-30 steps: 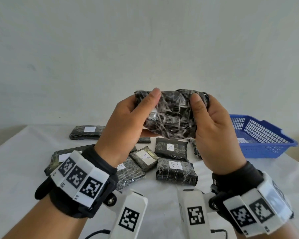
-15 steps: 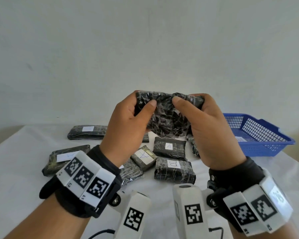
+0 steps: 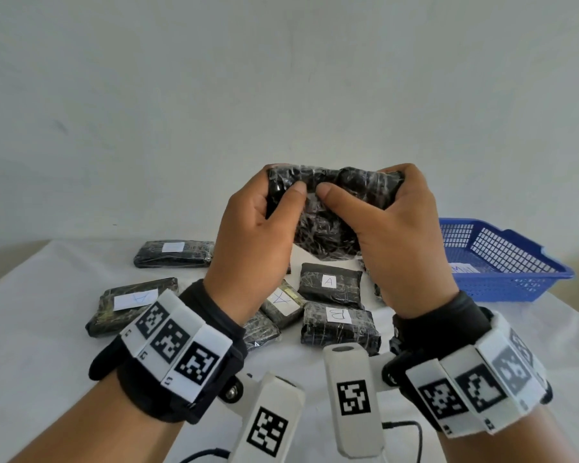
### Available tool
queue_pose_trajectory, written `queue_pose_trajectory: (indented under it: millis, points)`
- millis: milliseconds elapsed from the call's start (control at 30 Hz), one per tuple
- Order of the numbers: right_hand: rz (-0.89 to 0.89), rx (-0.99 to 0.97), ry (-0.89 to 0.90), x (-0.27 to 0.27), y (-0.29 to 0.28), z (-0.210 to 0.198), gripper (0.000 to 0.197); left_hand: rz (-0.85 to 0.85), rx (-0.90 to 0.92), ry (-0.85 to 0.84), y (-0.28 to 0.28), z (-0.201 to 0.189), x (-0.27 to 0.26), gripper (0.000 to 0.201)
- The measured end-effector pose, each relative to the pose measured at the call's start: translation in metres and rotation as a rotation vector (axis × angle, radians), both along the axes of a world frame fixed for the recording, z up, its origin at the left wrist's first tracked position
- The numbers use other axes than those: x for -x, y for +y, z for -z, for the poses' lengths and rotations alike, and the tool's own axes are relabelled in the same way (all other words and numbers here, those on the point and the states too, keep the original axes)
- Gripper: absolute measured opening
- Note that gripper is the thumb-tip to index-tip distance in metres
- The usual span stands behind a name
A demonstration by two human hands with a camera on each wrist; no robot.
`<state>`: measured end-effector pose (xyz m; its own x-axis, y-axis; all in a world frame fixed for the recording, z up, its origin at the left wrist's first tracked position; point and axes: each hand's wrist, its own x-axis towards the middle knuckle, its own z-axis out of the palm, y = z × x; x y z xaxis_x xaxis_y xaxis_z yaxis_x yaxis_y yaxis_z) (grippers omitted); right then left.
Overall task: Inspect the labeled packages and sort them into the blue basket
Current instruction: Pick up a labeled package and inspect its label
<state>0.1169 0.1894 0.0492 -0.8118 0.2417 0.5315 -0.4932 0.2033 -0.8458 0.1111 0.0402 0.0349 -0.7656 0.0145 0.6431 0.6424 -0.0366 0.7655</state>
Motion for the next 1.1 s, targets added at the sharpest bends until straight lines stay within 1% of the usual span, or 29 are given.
queue_pose_trajectory:
  millis: [100,167,200,267,333,400,467,500,567,600,667,700,767,833,900,967,1000,1100]
  points:
    - [-0.053,-0.042,-0.076,0.001,0.003,0.000,0.060,0.018,0.002,-0.095,-0.001,0.006,0.003,0.018]
    - [-0.046,-0.075,-0.064,0.002,0.005,0.000,0.056,0.067,-0.008,-0.149,-0.002,0.006,0.004,0.022]
    - [-0.032,-0.070,-0.046,0.002,0.005,0.000,0.053,0.103,-0.016,-0.164,-0.003,0.005,0.004,0.025]
    - [-0.035,-0.045,-0.052,0.003,0.006,0.001,0.057,0.126,-0.034,-0.180,-0.004,0.004,0.004,0.028]
    - [-0.122,0.006,-0.095,0.003,0.009,0.002,0.056,0.113,-0.060,-0.200,-0.005,0.005,0.008,0.026]
    - [-0.201,0.050,-0.121,0.004,0.014,0.004,0.041,0.121,-0.092,-0.257,-0.007,0.005,0.012,0.024]
    - [-0.201,0.080,-0.104,0.005,0.020,0.006,0.020,0.165,-0.099,-0.309,-0.010,0.005,0.012,0.022]
    - [-0.196,0.101,-0.097,0.006,0.021,0.008,0.014,0.169,-0.077,-0.309,-0.010,0.005,0.012,0.021]
    - [-0.207,0.123,-0.111,0.007,0.021,0.010,0.013,0.135,-0.038,-0.285,-0.009,0.006,0.011,0.020]
    - [-0.226,0.115,-0.122,0.007,0.020,0.010,0.015,0.119,-0.051,-0.284,-0.008,0.008,0.012,0.021]
    - [-0.252,0.068,-0.122,0.007,0.019,0.010,0.028,0.111,-0.091,-0.287,-0.007,0.010,0.014,0.020]
    - [-0.240,0.048,-0.106,0.008,0.020,0.010,0.028,0.124,-0.098,-0.288,-0.007,0.009,0.014,0.020]
    - [-0.169,0.027,-0.070,0.010,0.023,0.008,0.017,0.171,-0.070,-0.285,-0.006,0.008,0.012,0.018]
    - [-0.115,0.010,-0.066,0.011,0.024,0.007,0.018,0.182,-0.030,-0.264,-0.005,0.007,0.011,0.020]
    - [-0.097,-0.024,-0.084,0.009,0.019,0.004,0.018,0.169,-0.040,-0.239,-0.004,0.009,0.012,0.024]
    - [-0.085,-0.040,-0.104,0.006,0.014,0.003,0.031,0.169,-0.048,-0.206,-0.002,0.009,0.012,0.025]
    - [-0.063,-0.046,-0.089,0.005,0.012,0.002,0.032,0.171,-0.041,-0.185,-0.002,0.008,0.011,0.024]
    - [0.013,-0.092,-0.017,0.005,0.010,-0.002,0.026,0.168,-0.004,-0.146,-0.003,0.007,0.008,0.021]
